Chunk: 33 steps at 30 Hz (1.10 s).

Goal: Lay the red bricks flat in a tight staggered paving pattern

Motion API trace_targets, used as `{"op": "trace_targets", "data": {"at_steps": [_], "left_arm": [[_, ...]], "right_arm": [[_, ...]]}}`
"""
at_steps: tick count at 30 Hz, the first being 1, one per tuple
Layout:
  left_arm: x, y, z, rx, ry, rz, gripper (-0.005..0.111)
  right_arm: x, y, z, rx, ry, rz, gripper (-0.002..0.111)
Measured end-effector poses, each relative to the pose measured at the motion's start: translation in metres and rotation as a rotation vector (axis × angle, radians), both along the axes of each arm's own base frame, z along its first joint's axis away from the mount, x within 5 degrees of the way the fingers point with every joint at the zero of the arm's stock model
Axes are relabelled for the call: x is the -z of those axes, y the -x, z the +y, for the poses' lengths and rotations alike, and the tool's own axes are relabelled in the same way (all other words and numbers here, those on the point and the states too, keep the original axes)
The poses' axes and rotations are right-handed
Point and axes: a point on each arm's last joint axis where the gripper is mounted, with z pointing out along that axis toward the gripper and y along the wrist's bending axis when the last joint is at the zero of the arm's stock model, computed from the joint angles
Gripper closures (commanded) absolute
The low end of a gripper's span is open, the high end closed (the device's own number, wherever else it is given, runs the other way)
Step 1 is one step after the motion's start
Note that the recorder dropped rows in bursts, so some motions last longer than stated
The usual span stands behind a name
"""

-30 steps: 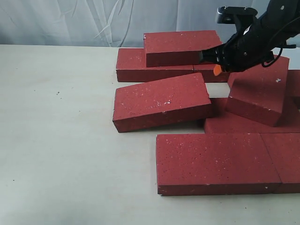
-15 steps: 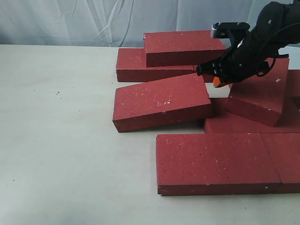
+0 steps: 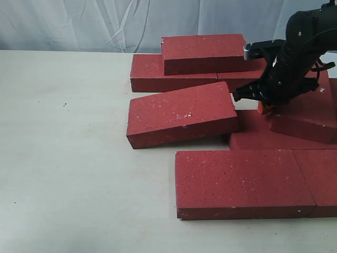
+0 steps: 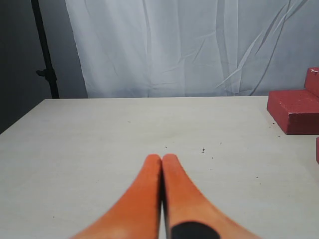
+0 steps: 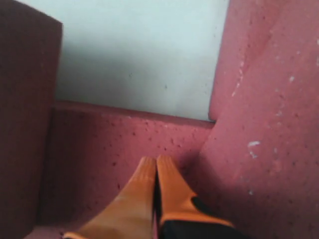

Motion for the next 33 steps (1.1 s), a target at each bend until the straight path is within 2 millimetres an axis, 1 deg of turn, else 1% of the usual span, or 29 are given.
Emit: {"op": "trace_targets", "data": {"at_steps": [4,8,12,15,22,25,33], "left_arm": [[0.000,0.000,0.000,0.000,0.000,0.000,0.107],[0.000,0.000,0.000,0.000,0.000,0.000,0.107],[0.000,0.000,0.000,0.000,0.000,0.000,0.107],[0.000,0.000,0.000,0.000,0.000,0.000,0.107],[0.000,0.000,0.000,0.000,0.000,0.000,0.107],[0.000,0.000,0.000,0.000,0.000,0.000,0.107],[0.000,0.000,0.000,0.000,0.000,0.000,0.107]], "right_arm": [[-0.005,0.001,-0.002,0.008,0.023,0.045,0.109],[-0.017,-0.003,-0.001,0.014,0.030,0.062,0.109],[-0.034,-0.005,-0.001,0.016,0.022,0.027,0.109],[-0.042,-0.005,0.000,0.021,0.009,-0.007,0.109],[-0.044,-0.004,0.009,0.064,-0.109,0.004,0.109],[-0.046,-0.003,0.011,0.062,-0.128,0.005,0.109],[-0.067,0.002,0.011,0.063,-0.160,-0.052,0.109]]}}
